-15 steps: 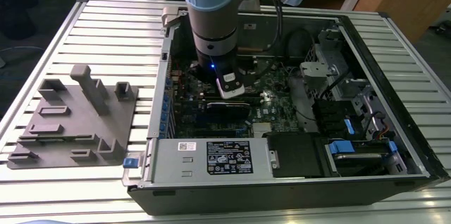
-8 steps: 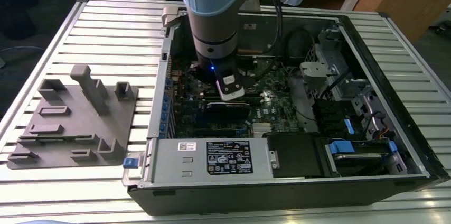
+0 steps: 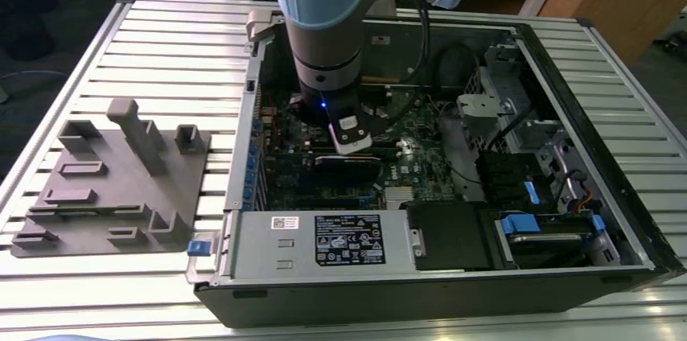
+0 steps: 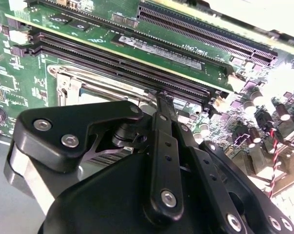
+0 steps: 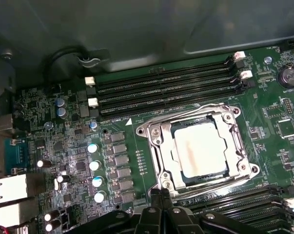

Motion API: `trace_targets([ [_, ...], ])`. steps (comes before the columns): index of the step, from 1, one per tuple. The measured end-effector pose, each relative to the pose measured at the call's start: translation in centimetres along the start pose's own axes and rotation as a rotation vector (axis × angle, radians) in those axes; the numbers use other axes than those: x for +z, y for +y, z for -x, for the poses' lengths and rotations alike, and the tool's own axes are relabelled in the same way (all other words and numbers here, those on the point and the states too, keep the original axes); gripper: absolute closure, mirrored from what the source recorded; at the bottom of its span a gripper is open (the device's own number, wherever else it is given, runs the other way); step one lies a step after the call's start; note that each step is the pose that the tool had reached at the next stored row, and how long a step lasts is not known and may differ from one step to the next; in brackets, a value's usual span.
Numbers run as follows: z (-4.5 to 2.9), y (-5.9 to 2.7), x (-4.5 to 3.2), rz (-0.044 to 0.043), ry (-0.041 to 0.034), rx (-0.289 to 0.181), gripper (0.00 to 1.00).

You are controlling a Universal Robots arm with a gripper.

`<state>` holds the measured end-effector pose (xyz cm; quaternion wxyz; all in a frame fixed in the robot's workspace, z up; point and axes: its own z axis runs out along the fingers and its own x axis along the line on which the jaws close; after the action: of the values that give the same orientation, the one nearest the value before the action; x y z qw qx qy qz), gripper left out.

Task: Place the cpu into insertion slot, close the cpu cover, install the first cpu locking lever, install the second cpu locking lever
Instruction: 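Install the second cpu locking lever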

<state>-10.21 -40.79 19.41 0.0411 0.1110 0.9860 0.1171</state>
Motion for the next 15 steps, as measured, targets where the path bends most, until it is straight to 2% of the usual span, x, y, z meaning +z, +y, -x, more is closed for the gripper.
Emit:
trace_targets([
  [15, -0.35, -0.16, 0.34, 0.0003, 0.0001, 0.0, 0.89],
])
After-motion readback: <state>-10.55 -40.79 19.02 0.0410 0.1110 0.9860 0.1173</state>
